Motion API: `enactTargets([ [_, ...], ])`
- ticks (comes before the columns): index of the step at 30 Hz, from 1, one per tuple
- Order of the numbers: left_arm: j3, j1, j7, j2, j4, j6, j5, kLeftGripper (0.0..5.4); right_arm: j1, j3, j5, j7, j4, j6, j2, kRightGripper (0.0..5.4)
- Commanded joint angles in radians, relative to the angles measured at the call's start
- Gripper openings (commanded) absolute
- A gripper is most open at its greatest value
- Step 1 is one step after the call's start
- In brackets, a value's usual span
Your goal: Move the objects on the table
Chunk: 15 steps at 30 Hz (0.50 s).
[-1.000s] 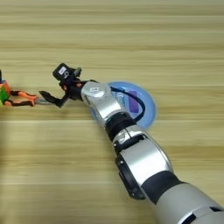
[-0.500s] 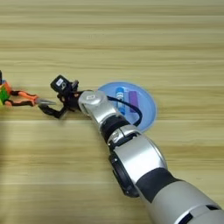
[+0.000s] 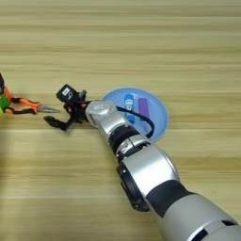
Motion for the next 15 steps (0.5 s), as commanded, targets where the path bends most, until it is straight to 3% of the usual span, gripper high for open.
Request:
enactTargets([
  [1, -0.002, 0.000, -0.003, 0.001, 0.006, 0.014, 0.007, 5.40, -0.035, -0.003, -0.017, -0.003, 0.013, -0.002, 0.089, 5.38],
  [15, 0.013, 0.018, 0.007, 0.010, -0.022, 0.025, 0.010, 5.40, -0.033, 0.001, -0.058, -0.035, 0.069, 0.019, 0.130, 5.38],
])
